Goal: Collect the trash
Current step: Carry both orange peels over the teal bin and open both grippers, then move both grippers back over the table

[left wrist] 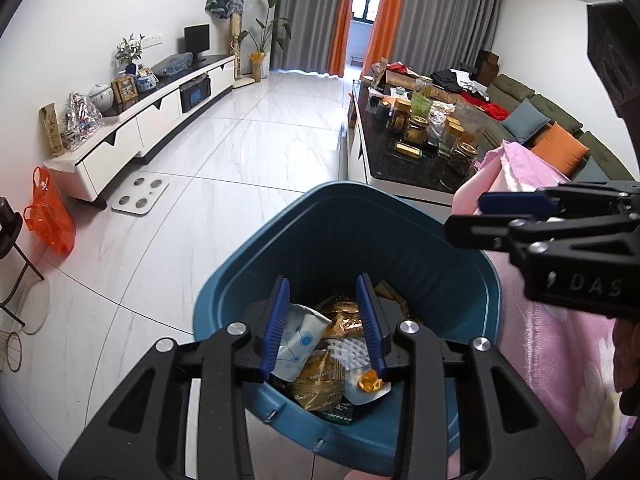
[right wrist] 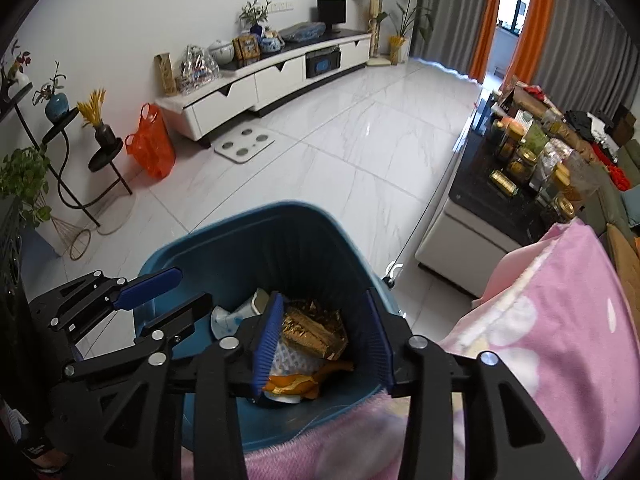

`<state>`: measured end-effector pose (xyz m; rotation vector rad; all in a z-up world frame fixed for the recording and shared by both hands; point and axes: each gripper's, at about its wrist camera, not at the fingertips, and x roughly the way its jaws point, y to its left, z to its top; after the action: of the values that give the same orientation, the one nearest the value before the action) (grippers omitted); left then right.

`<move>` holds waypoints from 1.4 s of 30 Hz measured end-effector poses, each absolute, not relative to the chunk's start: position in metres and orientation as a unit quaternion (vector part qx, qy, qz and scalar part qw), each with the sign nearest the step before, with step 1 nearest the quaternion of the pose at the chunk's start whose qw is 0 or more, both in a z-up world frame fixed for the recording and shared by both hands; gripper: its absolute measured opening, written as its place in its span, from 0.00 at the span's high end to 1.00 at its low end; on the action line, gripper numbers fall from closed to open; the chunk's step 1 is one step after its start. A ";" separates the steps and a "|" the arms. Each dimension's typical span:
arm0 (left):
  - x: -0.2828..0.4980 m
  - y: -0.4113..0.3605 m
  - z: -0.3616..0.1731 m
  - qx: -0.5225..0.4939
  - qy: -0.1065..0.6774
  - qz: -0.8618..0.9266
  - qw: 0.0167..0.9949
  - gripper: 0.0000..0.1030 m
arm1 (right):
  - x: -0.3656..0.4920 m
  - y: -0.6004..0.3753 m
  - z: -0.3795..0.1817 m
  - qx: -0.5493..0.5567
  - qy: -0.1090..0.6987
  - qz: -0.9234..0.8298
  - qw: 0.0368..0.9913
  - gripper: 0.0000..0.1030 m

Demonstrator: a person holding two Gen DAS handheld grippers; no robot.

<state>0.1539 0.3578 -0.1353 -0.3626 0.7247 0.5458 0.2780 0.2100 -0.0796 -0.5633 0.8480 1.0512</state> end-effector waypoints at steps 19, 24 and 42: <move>0.123 0.336 -0.067 -0.140 0.291 0.297 0.899 0.06 | 0.286 0.145 -0.022 -0.191 0.327 0.481 0.791 0.11; 0.124 0.322 -0.046 -0.125 0.283 0.296 0.904 0.05 | 0.291 0.118 -0.009 -0.168 0.312 0.479 0.803 0.07; 0.128 0.212 0.019 -0.080 0.223 0.238 0.942 0.05 | 0.289 -0.037 0.022 -0.077 0.254 0.418 0.869 0.07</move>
<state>0.1278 0.2120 0.0185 -0.1625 0.4556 0.4846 0.2885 -0.0372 0.0217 -0.1617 0.5324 0.8739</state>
